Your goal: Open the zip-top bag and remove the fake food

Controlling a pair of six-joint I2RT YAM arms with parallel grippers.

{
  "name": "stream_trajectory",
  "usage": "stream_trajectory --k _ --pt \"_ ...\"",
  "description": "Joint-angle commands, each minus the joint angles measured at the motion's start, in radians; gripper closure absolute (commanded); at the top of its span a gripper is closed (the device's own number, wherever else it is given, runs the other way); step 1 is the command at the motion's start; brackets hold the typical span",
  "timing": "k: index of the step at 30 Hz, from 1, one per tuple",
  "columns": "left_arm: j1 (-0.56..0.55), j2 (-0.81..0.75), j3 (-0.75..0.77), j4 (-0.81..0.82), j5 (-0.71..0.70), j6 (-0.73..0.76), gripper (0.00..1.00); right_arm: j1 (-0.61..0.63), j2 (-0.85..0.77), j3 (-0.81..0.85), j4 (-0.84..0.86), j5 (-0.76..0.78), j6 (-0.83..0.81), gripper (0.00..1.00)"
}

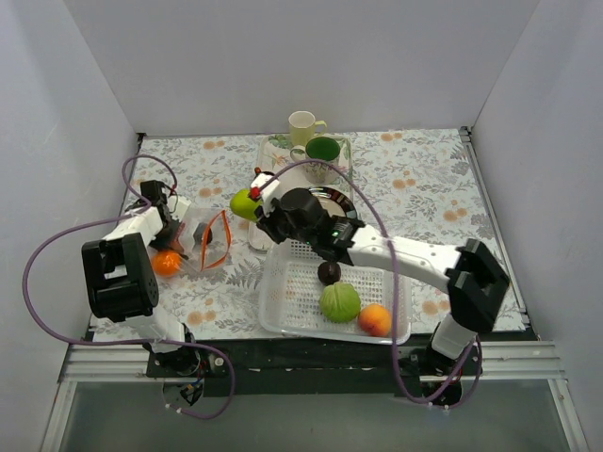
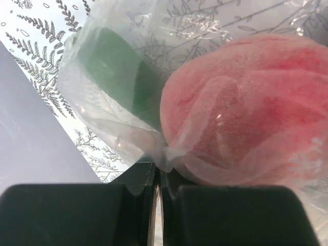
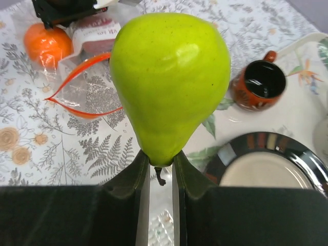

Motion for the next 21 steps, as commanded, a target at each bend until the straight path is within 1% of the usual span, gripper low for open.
stream_trajectory --k 1,2,3,4,5,6,7,8,9,10,12,18,20,21 --pt "-0.027 -0.002 0.091 -0.078 0.009 -0.072 1.0 -0.002 -0.179 -0.132 -0.012 0.049 0.018 0.99" --pt "-0.032 -0.011 0.119 -0.137 0.051 -0.1 1.0 -0.002 -0.225 -0.196 -0.021 0.048 0.018 0.99" --pt "-0.035 -0.027 0.183 -0.17 0.08 -0.117 1.0 -0.002 -0.243 -0.226 -0.044 0.058 0.042 0.99" --pt "-0.038 -0.03 0.217 -0.206 0.117 -0.13 1.0 -0.002 -0.26 -0.26 -0.053 0.064 0.056 0.99" --pt "-0.038 -0.031 0.249 -0.277 0.174 -0.147 1.0 -0.002 -0.292 -0.315 -0.061 0.068 0.064 0.99" --pt "-0.038 -0.027 0.312 -0.309 0.206 -0.175 1.0 -0.002 -0.305 -0.347 -0.061 0.082 0.072 0.99" --pt "-0.04 -0.027 0.334 -0.338 0.222 -0.187 1.0 -0.002 -0.317 -0.373 -0.061 0.085 0.076 0.99" --pt "-0.041 -0.022 0.357 -0.39 0.263 -0.196 1.0 -0.002 -0.335 -0.392 -0.061 0.087 0.087 0.99" --pt "-0.043 -0.019 0.372 -0.409 0.306 -0.215 1.0 -0.002 -0.34 -0.419 -0.061 0.102 0.092 0.99" --pt "-0.044 -0.019 0.394 -0.426 0.321 -0.219 1.0 -0.003 -0.343 -0.427 -0.102 0.105 0.096 0.99" --pt "-0.047 -0.018 0.398 -0.452 0.352 -0.226 1.0 -0.002 -0.348 -0.432 -0.119 0.114 0.102 0.99" --pt "-0.049 -0.018 0.383 -0.463 0.363 -0.235 1.0 -0.002 -0.316 -0.373 -0.248 0.141 0.078 0.98" --pt "-0.047 -0.016 0.394 -0.469 0.366 -0.239 1.0 -0.002 -0.308 -0.347 -0.28 0.137 0.069 0.74" --pt "-0.047 -0.016 0.406 -0.475 0.371 -0.241 1.0 -0.002 -0.305 -0.338 -0.291 0.134 0.06 0.6"
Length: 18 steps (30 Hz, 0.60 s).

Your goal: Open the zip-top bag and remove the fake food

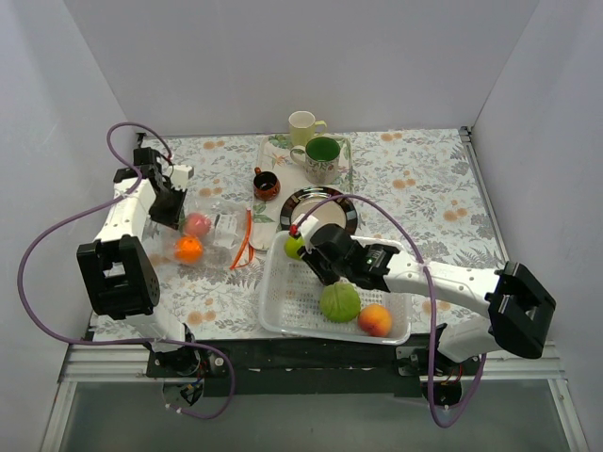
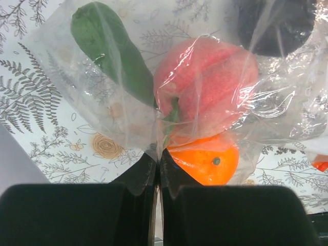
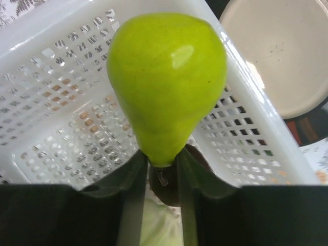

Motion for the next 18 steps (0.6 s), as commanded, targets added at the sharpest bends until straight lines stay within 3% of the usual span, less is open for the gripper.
stream_trajectory --k 1,3,10,18 --pt "-0.002 -0.029 0.041 -0.047 0.054 -0.021 1.0 0.0 0.008 0.093 -0.064 0.034 -0.022 0.37" --pt "-0.004 -0.02 0.102 -0.083 0.066 -0.024 1.0 0.0 0.009 0.104 -0.079 0.041 -0.032 0.03" --pt "-0.011 0.001 0.232 -0.172 0.135 -0.063 1.0 0.0 0.008 0.158 -0.032 0.06 -0.032 0.02" --pt "-0.013 -0.019 0.0 -0.009 -0.009 -0.014 1.0 0.0 0.205 0.346 0.117 -0.04 -0.085 0.02"
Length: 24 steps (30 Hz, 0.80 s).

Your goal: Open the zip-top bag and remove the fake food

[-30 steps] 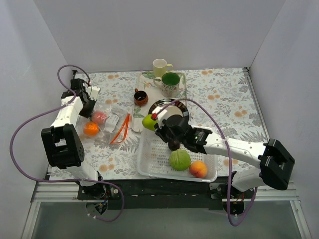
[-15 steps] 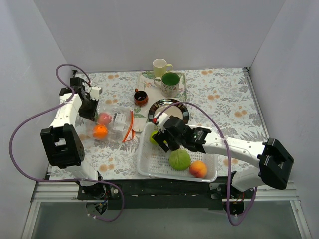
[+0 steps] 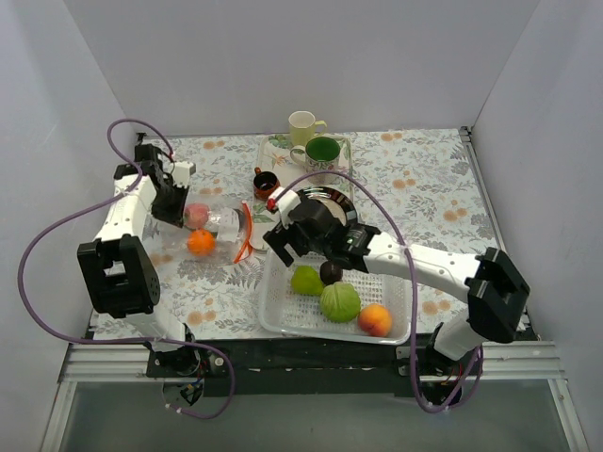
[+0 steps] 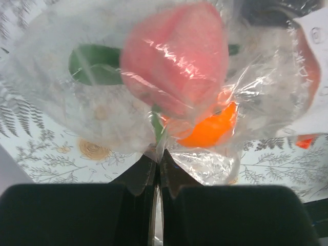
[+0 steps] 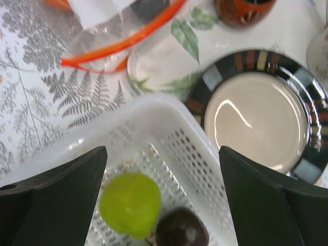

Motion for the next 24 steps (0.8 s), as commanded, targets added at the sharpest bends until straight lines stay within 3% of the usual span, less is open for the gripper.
stream_trajectory --k 1,10,14,24 --pt "-0.005 -0.03 -0.148 0.088 -0.111 0.046 1.0 0.001 0.147 0.152 0.131 -0.059 -0.068 0.02" --pt "0.001 -0.056 -0.362 0.388 -0.378 0.19 1.0 -0.006 0.409 0.37 0.199 -0.128 -0.132 0.02" --pt "0.004 -0.039 -0.411 0.462 -0.412 0.227 1.0 -0.016 0.495 0.471 0.199 -0.191 -0.131 0.02" --pt "0.004 -0.015 -0.423 0.507 -0.391 0.245 1.0 -0.031 0.61 0.51 0.256 -0.391 -0.111 0.02"
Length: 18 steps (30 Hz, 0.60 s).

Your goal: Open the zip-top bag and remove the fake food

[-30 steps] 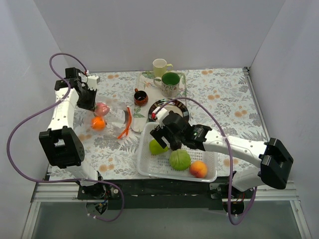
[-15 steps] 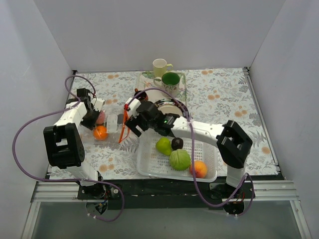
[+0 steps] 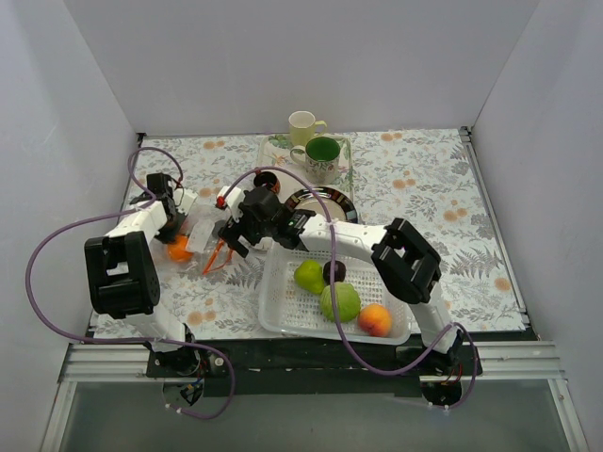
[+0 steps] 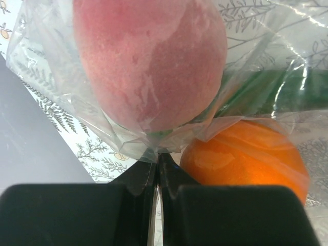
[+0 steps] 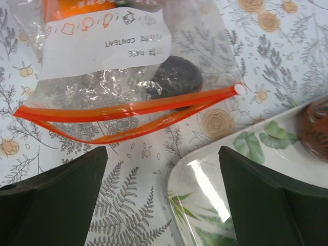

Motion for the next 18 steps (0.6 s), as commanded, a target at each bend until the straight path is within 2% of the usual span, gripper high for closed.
stream_trajectory --k 1,6,10,13,15,18 --pt "0.006 -0.012 -0.023 0.07 -0.014 0.028 1.0 -0.018 0.048 0.033 0.076 -0.139 0.025 0.02" --pt "0.004 -0.006 -0.032 0.081 -0.027 0.058 1.0 -0.037 0.085 0.027 0.147 -0.244 0.094 0.02" --pt "0.006 -0.003 -0.029 0.082 -0.031 0.057 1.0 -0.043 0.146 0.073 0.141 -0.297 0.141 0.16" --pt "0.004 -0.001 -0.025 0.076 -0.025 0.054 1.0 -0.046 0.187 0.12 0.142 -0.314 0.164 0.17" --pt "0.006 -0.001 -0.017 0.071 -0.023 0.046 1.0 -0.052 0.21 0.157 0.144 -0.308 0.189 0.16" --pt "0.006 -0.003 -0.009 0.053 -0.008 0.04 1.0 -0.064 0.255 0.202 0.156 -0.311 0.221 0.02"
